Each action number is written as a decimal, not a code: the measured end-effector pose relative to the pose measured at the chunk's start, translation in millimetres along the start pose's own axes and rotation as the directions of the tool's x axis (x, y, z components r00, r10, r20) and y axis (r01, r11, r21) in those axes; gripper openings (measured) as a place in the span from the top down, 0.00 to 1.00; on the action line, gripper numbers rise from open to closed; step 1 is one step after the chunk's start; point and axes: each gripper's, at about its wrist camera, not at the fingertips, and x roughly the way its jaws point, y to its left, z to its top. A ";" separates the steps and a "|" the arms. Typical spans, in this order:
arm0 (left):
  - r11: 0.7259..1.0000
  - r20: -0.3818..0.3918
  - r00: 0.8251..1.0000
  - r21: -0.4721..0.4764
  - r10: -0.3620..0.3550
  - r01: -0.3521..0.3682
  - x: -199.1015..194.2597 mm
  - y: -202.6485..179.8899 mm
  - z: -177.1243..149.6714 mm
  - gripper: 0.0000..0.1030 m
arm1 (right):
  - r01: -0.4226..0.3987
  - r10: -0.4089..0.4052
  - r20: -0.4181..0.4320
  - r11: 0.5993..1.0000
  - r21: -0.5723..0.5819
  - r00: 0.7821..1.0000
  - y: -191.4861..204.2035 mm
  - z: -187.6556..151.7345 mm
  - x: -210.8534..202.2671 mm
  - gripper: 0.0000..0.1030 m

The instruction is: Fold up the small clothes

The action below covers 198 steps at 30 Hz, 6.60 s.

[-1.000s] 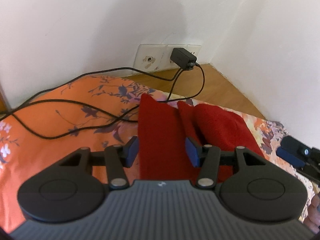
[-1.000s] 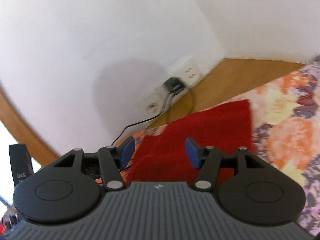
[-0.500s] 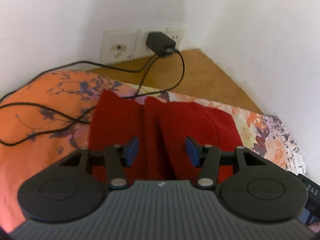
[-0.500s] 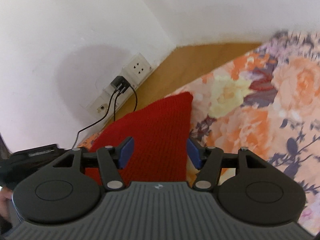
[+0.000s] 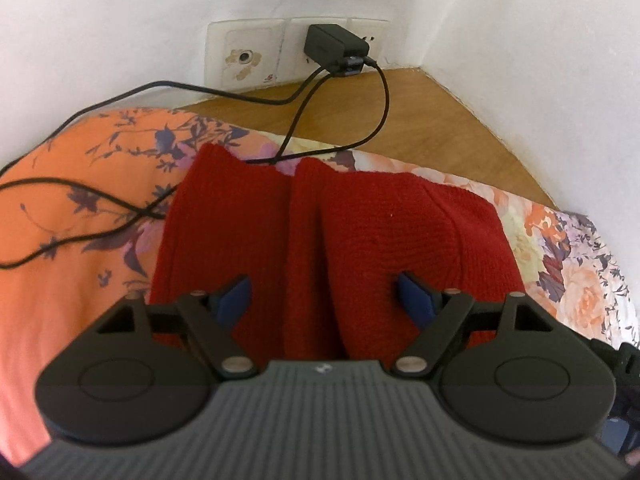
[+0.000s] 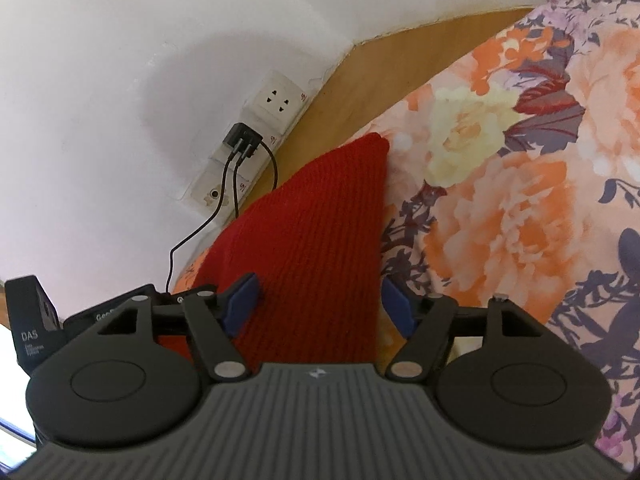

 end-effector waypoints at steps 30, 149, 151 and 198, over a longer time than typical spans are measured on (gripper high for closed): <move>0.977 0.149 0.978 -0.128 -0.148 0.168 -42.1 69.9 -18.0 0.75 | -0.089 0.075 -0.065 0.960 -0.266 0.995 71.8 -9.7 20.6 0.21; 0.987 0.154 0.984 0.123 0.086 -0.106 -153.6 -80.9 -192.8 0.17 | 0.232 -0.214 0.089 0.884 -0.405 0.973 27.9 -115.7 -173.5 0.01; 0.986 0.153 0.984 0.125 0.088 -0.108 -154.1 -81.3 -193.4 0.17 | 0.231 -0.215 0.086 0.881 -0.414 0.973 28.5 -117.9 -172.3 0.00; 0.980 0.165 0.980 0.147 0.111 -0.136 -155.4 -84.7 -192.5 0.17 | 0.230 -0.220 0.072 0.885 -0.404 0.973 28.4 -116.5 -169.7 0.00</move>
